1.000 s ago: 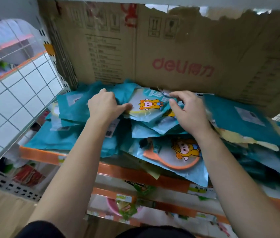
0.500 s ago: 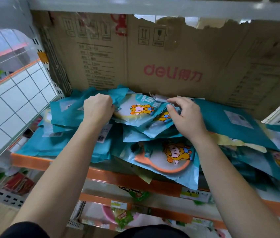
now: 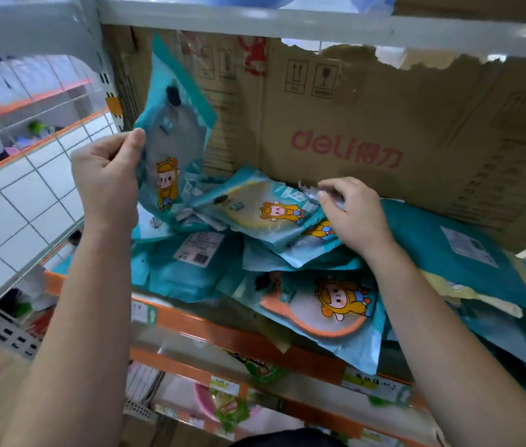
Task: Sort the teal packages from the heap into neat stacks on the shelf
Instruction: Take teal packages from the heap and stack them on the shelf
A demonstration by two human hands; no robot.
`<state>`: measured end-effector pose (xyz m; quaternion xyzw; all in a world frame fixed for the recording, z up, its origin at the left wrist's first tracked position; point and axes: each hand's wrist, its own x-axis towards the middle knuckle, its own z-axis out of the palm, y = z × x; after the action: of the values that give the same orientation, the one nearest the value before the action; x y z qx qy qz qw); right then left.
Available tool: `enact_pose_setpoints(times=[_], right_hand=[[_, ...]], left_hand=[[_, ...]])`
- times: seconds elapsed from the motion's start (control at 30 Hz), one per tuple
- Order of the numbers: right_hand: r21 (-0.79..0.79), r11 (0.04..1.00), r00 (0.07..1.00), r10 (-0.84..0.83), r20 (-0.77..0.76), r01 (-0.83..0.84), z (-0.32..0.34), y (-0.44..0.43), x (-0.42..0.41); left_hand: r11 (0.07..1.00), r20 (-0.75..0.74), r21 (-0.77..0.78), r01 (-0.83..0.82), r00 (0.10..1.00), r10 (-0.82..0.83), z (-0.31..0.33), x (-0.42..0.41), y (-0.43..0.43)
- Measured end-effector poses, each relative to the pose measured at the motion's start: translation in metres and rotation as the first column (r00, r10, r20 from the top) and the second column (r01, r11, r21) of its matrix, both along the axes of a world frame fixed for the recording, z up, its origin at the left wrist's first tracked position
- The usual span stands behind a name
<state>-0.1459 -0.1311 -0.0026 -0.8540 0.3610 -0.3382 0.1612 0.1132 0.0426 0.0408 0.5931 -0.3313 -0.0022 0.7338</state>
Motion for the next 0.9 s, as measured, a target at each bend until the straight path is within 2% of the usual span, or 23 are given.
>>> enact_pose_setpoints(times=[0.1,0.4,0.47,0.53,0.63,0.77,0.83,0.9], right_hand=[[-0.001,1.0,1.0,0.018,0.015,-0.018,0.004,-0.004,0.008],[0.007,0.999,0.999,0.042,0.022,-0.042,0.01,-0.018,0.031],[0.006,0.999,0.999,0.04,0.007,-0.041,0.01,-0.022,0.035],[0.019,0.999,0.999,0.037,-0.014,-0.036,0.01,-0.027,0.04],[0.073,0.996,0.998,0.045,-0.047,-0.041,0.012,-0.035,0.047],[0.146,0.988,0.994,0.065,-0.082,-0.053,0.011,-0.043,0.058],[0.168,0.985,0.992,0.066,-0.104,-0.048,0.009,-0.047,0.062],[0.18,0.983,0.989,0.07,-0.133,-0.046,0.007,-0.051,0.065]], left_hand=[[0.992,-0.078,-0.116,0.051,0.995,-0.061,0.001,0.007,0.008],[0.983,-0.167,-0.181,-0.034,0.986,0.003,-0.008,0.035,0.019],[0.989,-0.217,-0.141,-0.053,0.976,0.021,-0.018,0.044,0.024],[0.998,-0.256,-0.035,-0.061,0.965,0.05,-0.033,0.054,0.029],[0.992,-0.217,0.126,-0.023,0.975,0.05,-0.051,0.066,0.035],[0.973,-0.232,0.23,0.028,0.972,0.027,-0.056,0.073,0.037],[0.973,-0.296,0.213,0.092,0.955,-0.026,-0.056,0.076,0.037],[0.966,-0.384,0.114,0.231,0.907,-0.172,-0.058,0.079,0.039]])
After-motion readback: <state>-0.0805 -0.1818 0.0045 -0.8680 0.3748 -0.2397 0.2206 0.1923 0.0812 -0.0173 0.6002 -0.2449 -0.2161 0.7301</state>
